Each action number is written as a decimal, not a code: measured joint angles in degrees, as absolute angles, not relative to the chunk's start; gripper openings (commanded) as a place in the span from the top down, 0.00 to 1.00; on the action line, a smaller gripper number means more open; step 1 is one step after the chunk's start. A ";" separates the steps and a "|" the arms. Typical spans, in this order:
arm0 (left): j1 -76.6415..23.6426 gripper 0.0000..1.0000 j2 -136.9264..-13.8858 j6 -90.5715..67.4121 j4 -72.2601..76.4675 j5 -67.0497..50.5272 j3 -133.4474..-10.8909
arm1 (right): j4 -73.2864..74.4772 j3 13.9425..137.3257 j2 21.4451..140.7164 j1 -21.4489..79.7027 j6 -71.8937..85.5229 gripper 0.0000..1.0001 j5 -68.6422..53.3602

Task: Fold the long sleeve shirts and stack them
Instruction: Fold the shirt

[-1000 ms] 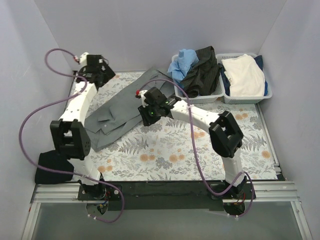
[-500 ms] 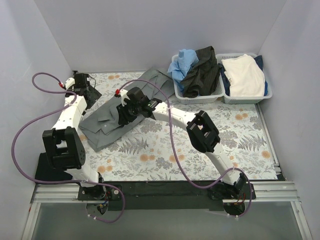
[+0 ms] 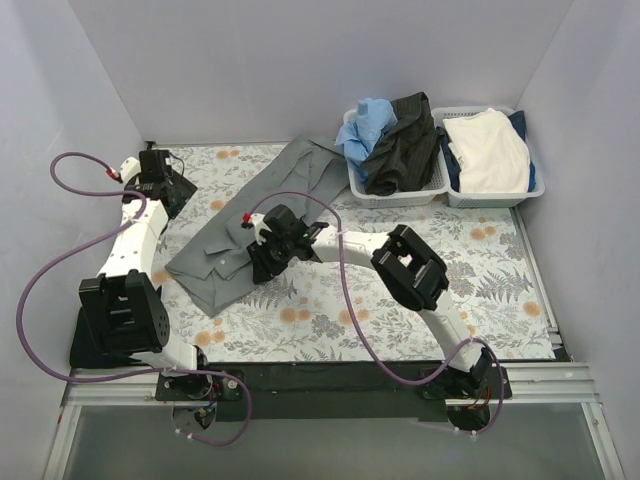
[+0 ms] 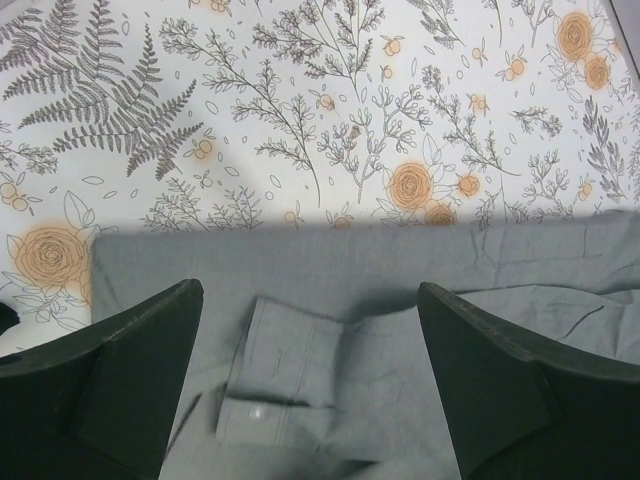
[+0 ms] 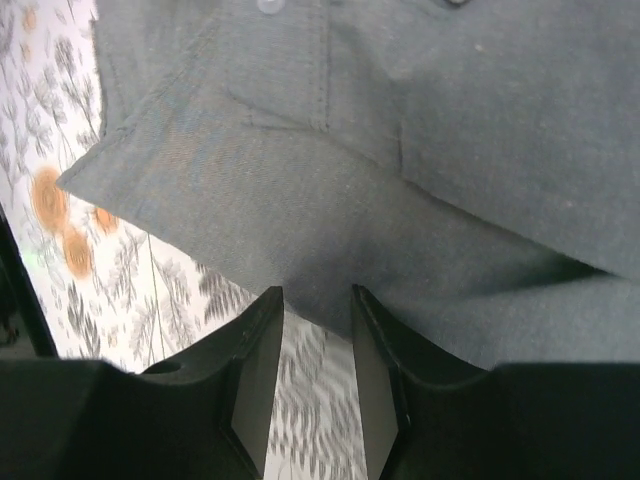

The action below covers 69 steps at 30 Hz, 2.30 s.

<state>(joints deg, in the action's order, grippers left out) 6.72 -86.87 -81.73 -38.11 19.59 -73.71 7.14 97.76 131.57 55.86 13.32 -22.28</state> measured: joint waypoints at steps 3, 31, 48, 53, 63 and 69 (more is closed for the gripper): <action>6.81 0.11 -87.15 -81.69 -37.71 18.46 -73.45 | 6.07 89.95 126.58 55.18 13.30 0.58 -21.34; -5.50 0.17 -91.48 -72.10 -27.88 -9.80 -65.34 | 24.80 82.63 100.82 46.94 11.70 0.61 -4.49; -6.13 0.17 -99.72 -75.68 -31.05 -5.54 -68.12 | 26.46 90.91 121.23 48.16 11.79 0.65 -9.72; -6.15 0.17 -101.47 -75.66 -31.09 -5.52 -68.12 | 25.93 86.43 118.69 49.17 10.94 0.66 -11.35; -6.24 0.17 -102.78 -75.35 -31.14 -5.63 -68.10 | 30.39 78.52 111.02 51.77 4.40 0.67 -13.50; -6.33 0.17 -102.78 -75.05 -30.48 -7.18 -68.10 | 32.56 76.49 106.54 52.58 -0.47 0.67 -13.76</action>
